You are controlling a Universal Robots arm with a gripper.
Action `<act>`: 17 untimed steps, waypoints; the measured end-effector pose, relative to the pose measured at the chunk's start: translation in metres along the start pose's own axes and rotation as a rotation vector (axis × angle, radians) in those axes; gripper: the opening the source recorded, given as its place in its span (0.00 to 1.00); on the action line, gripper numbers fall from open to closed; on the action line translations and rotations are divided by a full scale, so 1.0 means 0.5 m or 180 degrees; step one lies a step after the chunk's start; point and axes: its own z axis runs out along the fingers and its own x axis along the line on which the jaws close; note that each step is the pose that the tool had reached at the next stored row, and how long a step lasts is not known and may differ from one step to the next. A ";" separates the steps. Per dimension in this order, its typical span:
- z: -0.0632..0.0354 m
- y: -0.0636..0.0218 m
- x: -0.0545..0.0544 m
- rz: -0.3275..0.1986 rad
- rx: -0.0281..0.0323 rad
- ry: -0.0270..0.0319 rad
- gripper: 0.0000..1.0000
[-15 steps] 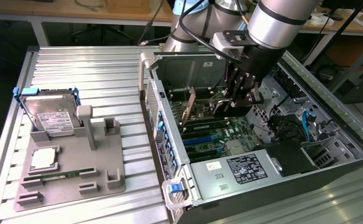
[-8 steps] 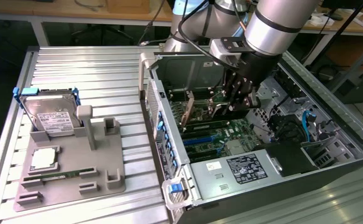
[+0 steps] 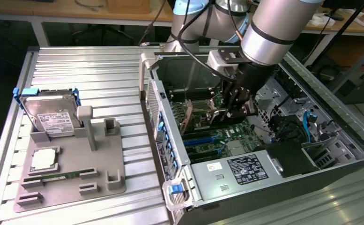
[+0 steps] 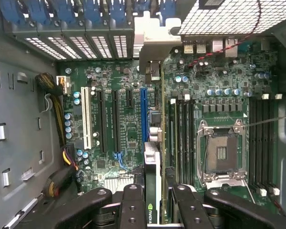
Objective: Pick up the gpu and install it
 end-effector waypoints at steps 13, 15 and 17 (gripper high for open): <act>0.031 0.025 0.005 -0.0061 -0.0003 0.0000 0.27; 0.034 0.027 0.006 -0.0065 -0.0003 0.0001 0.27; 0.037 0.029 0.008 -0.0068 -0.0003 0.0000 0.27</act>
